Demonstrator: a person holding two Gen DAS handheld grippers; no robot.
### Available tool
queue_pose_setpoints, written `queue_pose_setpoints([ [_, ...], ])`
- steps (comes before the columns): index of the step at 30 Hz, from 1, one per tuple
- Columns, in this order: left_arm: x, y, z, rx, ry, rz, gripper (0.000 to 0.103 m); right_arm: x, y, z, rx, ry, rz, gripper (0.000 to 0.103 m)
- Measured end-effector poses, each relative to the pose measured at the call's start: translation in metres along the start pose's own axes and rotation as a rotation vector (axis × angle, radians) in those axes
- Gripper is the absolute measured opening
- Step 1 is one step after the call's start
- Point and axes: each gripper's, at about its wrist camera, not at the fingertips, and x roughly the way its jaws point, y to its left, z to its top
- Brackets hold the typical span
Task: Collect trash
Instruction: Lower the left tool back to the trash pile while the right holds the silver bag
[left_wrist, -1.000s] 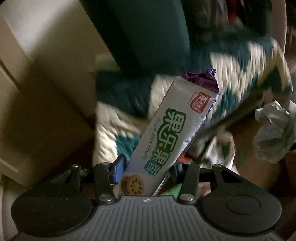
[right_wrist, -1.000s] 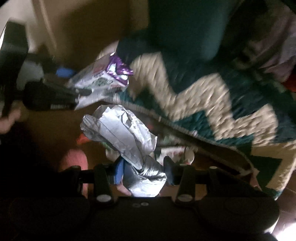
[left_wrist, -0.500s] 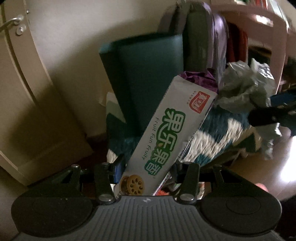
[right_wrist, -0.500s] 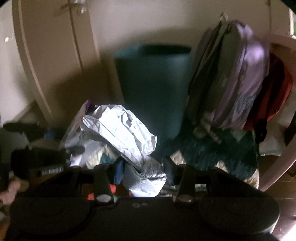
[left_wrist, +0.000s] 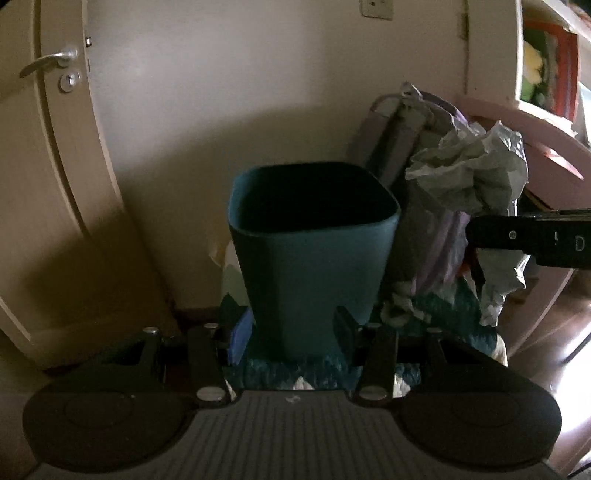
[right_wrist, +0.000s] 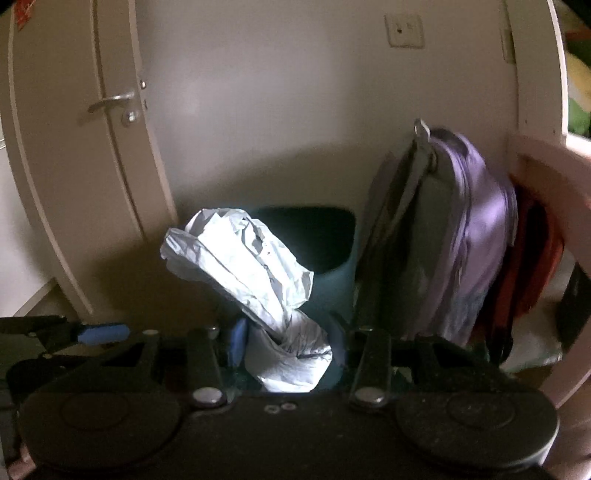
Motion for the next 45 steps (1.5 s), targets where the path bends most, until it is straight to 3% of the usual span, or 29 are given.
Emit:
queue_pose_setpoints([
  [3, 0.021, 0.008, 0.001, -0.028, 0.064, -0.018, 0.048, 0.011, -0.002, 0.016, 0.012, -0.021, -0.006, 0.045],
  [8, 0.067, 0.009, -0.058, -0.002, 0.193, -0.013, 0.048, 0.021, -0.011, -0.009, -0.007, 0.000, 0.020, 0.045],
  [14, 0.119, -0.001, -0.147, -0.008, 0.379, -0.024, 0.048, 0.047, -0.045, -0.093, 0.041, 0.140, 0.004, 0.045],
  [22, 0.173, -0.038, -0.278, 0.054, 0.722, -0.086, 0.050, 0.087, -0.085, -0.224, 0.160, 0.335, 0.001, 0.045],
  [23, 0.174, -0.040, -0.286, 0.066, 0.742, -0.091, 0.052, 0.092, -0.084, -0.236, 0.145, 0.346, 0.006, 0.045],
  [26, 0.189, -0.050, -0.309, 0.074, 0.784, -0.107, 0.068, 0.109, -0.080, -0.269, 0.113, 0.381, 0.026, 0.045],
  [33, 0.224, -0.068, -0.333, 0.111, 0.868, -0.152, 0.074, 0.144, -0.088, -0.309, 0.114, 0.423, 0.094, 0.045],
  [37, 0.253, -0.068, -0.339, 0.065, 0.903, -0.158, 0.075, 0.157, -0.096, -0.314, 0.097, 0.428, 0.108, 0.045],
  [45, 0.288, -0.070, -0.338, 0.026, 0.874, -0.171, 0.080, 0.168, -0.116, -0.325, 0.188, 0.492, 0.109, 0.045],
])
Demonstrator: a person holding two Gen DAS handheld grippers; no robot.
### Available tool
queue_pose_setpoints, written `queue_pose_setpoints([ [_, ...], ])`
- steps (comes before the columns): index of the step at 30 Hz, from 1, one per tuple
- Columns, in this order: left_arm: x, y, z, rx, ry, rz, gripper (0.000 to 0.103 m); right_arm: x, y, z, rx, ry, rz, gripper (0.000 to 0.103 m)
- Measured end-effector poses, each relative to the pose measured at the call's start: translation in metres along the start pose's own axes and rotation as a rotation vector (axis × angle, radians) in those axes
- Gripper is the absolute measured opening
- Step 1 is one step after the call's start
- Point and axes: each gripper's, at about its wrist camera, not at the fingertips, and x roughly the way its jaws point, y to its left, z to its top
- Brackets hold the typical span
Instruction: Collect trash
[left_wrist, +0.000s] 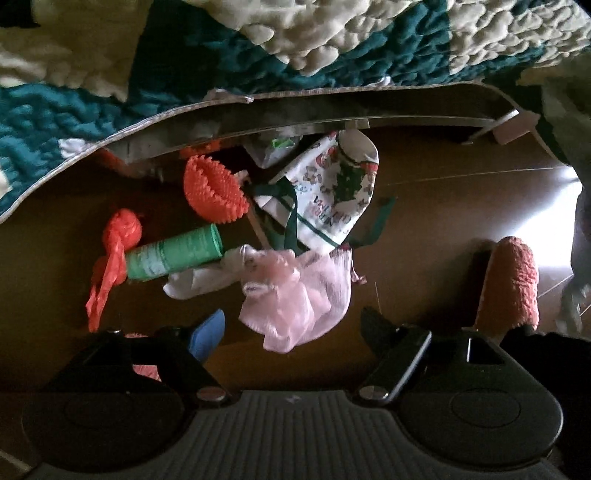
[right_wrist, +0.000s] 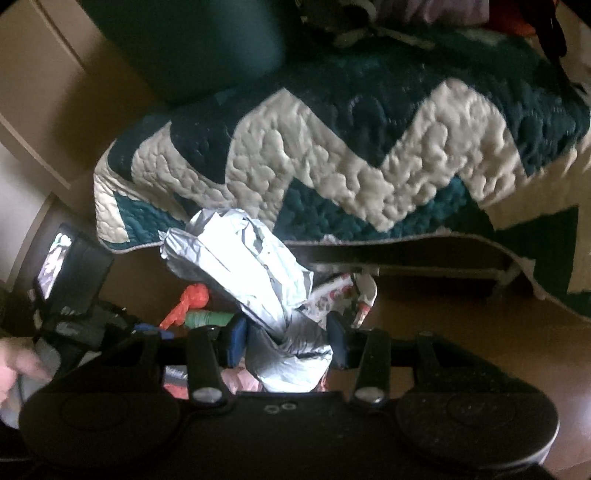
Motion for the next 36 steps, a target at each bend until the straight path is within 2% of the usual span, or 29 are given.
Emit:
queue_pose_setpoints([
  [4, 0.017, -0.001, 0.007, 0.044, 0.030, -0.012, 0.080, 0.001, 0.001, 0.000, -0.005, 0.015, 0.005, 0.045],
  [9, 0.040, -0.008, 0.006, 0.180, 0.047, -0.021, 0.080, 0.011, 0.002, 0.003, -0.072, 0.051, 0.005, 0.045],
  [10, 0.048, -0.008, 0.003, 0.207, 0.070, -0.019, 0.080, 0.016, 0.003, 0.005, -0.096, 0.063, 0.008, 0.045],
  [12, 0.069, -0.007, -0.004, 0.247, 0.169, -0.051, 0.080, 0.024, 0.007, 0.009, -0.160, 0.071, 0.020, 0.045],
  [14, 0.101, -0.002, -0.019, 0.261, 0.346, -0.099, 0.080, 0.037, 0.011, 0.010, -0.210, 0.080, 0.011, 0.045],
  [18, 0.175, 0.011, -0.073, 0.188, 0.737, -0.119, 0.080, 0.061, 0.012, 0.015, -0.138, 0.140, 0.121, 0.045],
  [21, 0.223, 0.018, -0.117, 0.134, 0.935, -0.126, 0.080, 0.074, 0.016, 0.008, -0.185, 0.182, 0.114, 0.045],
  [23, 0.254, 0.022, -0.145, 0.101, 1.047, -0.124, 0.080, 0.078, 0.012, 0.006, -0.158, 0.194, 0.128, 0.045],
  [26, 0.286, 0.026, -0.182, 0.100, 1.154, -0.071, 0.082, 0.082, 0.006, 0.003, -0.114, 0.205, 0.155, 0.045],
  [29, 0.300, 0.024, -0.214, 0.136, 1.236, -0.095, 0.083, 0.079, 0.004, 0.000, -0.111, 0.208, 0.173, 0.045],
  [32, 0.307, 0.026, -0.236, 0.196, 1.264, -0.106, 0.098, 0.078, 0.002, 0.000, -0.101, 0.208, 0.190, 0.045],
  [34, 0.316, 0.029, -0.247, 0.213, 1.276, -0.106, 0.098, 0.081, 0.001, -0.001, -0.089, 0.218, 0.196, 0.045],
  [36, 0.325, 0.029, -0.257, 0.197, 1.281, -0.144, 0.098, 0.083, 0.000, -0.002, -0.086, 0.226, 0.198, 0.045],
])
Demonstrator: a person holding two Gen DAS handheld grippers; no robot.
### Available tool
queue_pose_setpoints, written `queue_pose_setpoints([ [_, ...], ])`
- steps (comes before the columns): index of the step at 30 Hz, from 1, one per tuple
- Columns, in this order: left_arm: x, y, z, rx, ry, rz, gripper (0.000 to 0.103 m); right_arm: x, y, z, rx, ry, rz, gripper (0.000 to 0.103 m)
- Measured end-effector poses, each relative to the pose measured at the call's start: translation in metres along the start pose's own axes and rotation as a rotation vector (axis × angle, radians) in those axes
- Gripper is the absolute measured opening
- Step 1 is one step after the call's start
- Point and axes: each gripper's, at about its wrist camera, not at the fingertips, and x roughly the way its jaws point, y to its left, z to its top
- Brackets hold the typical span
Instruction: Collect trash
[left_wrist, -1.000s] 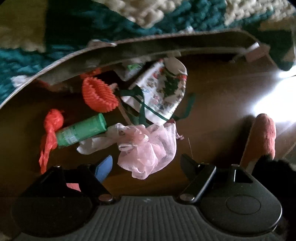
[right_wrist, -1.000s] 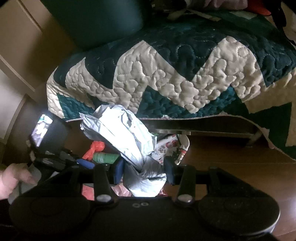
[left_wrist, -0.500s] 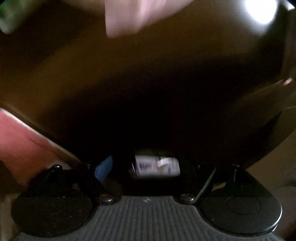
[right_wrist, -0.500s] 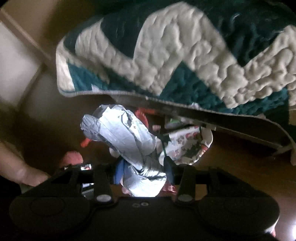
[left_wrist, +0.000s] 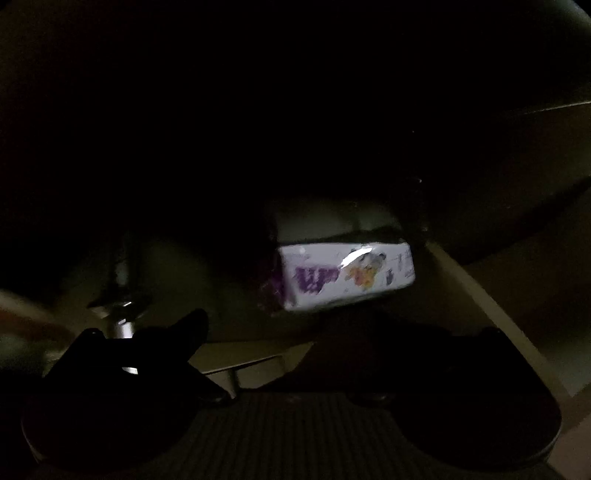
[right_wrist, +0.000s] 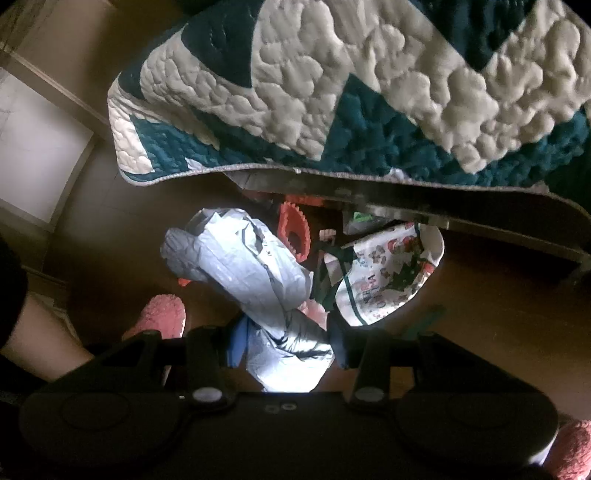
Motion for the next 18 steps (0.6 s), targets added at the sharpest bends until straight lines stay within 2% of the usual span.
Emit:
queue_pose_setpoints([
  [4, 0.018, -0.018, 0.002, 0.114, -0.012, 0.045, 0.098, 0.008, -0.005, -0.004, 0.018, 0.017, -0.002, 0.045],
  [7, 0.027, -0.019, 0.004, 0.119, 0.008, 0.047, 0.098, 0.018, -0.007, -0.007, 0.022, 0.033, 0.004, 0.045],
  [9, 0.026, -0.009, 0.008, 0.073, -0.022, 0.028, 0.098, 0.023, -0.009, -0.009, 0.024, 0.043, 0.003, 0.045],
  [13, 0.033, 0.010, 0.017, 0.027, 0.000, -0.006, 0.098, 0.029, -0.012, -0.012, 0.035, 0.047, 0.011, 0.045],
  [18, 0.051, -0.003, 0.019, 0.130, 0.054, 0.004, 0.098, 0.034, -0.016, -0.014, 0.050, 0.044, 0.013, 0.045],
])
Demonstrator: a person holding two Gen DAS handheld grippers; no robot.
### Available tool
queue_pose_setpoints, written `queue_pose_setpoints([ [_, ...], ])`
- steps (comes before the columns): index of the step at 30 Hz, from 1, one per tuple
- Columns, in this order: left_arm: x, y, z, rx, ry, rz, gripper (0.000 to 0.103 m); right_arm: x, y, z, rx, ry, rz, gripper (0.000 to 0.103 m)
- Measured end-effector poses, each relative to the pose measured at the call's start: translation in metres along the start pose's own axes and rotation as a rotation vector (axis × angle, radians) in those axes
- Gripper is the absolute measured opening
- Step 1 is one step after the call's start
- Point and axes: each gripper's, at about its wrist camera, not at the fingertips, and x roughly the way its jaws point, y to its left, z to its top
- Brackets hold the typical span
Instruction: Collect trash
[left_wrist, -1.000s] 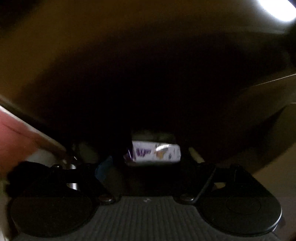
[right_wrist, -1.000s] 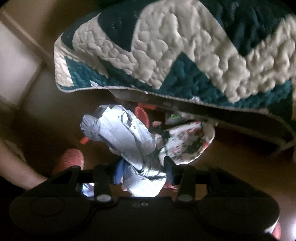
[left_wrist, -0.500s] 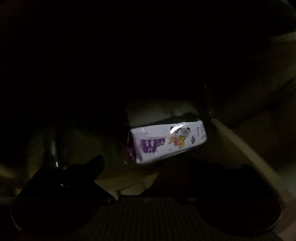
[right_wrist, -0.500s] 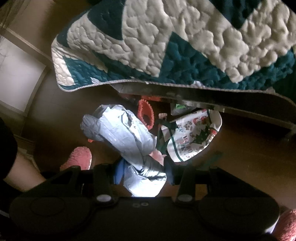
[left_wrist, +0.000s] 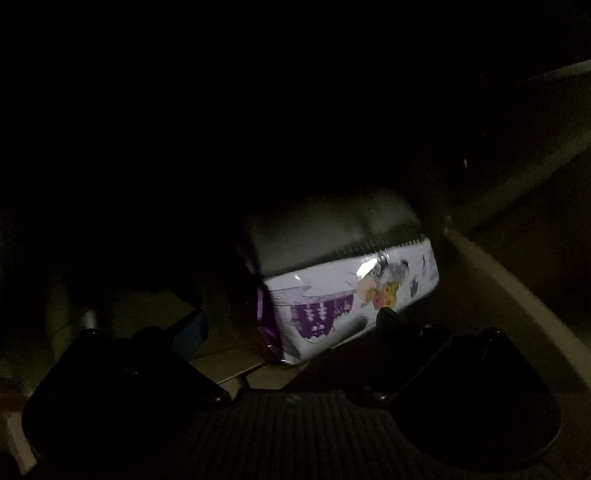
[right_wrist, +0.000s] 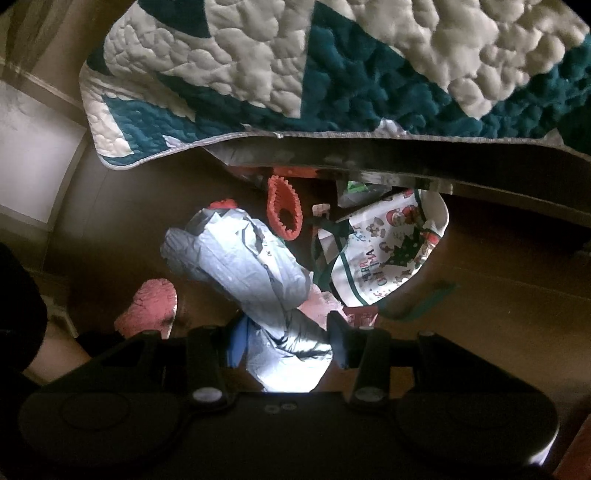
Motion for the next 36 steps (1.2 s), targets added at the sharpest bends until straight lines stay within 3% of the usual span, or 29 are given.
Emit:
queue_pose_setpoints([
  [6, 0.005, 0.001, 0.000, 0.035, 0.007, -0.024, 0.095, 0.008, -0.003, -0.001, 0.006, 0.011, -0.007, 0.045],
  [8, 0.001, -0.002, 0.000, 0.051, -0.008, -0.018, 0.078, 0.009, -0.003, -0.001, 0.003, 0.009, -0.013, 0.045],
  [10, -0.003, -0.004, -0.002, 0.066, -0.030, -0.003, 0.051, 0.009, -0.002, -0.002, -0.001, 0.005, -0.014, 0.045],
  [11, -0.005, -0.005, -0.003, 0.065, -0.039, 0.013, 0.029, 0.009, -0.002, -0.002, 0.000, 0.004, -0.016, 0.045],
  [12, -0.006, -0.005, -0.004, 0.060, -0.043, 0.028, 0.021, 0.009, -0.002, -0.002, 0.000, 0.001, -0.018, 0.045],
  [17, -0.029, -0.009, -0.009, 0.057, -0.129, 0.027, 0.015, 0.006, -0.001, -0.002, -0.007, -0.020, -0.026, 0.045],
  [24, -0.101, 0.006, -0.028, 0.015, -0.297, 0.029, 0.013, 0.003, 0.002, -0.002, -0.022, -0.041, -0.037, 0.045],
  [29, -0.141, 0.022, -0.062, -0.053, -0.373, 0.072, 0.011, -0.003, 0.006, -0.003, -0.042, -0.054, -0.061, 0.045],
  [36, -0.214, 0.008, -0.127, -0.118, -0.525, 0.150, 0.009, -0.023, 0.021, -0.005, -0.116, -0.121, -0.085, 0.045],
])
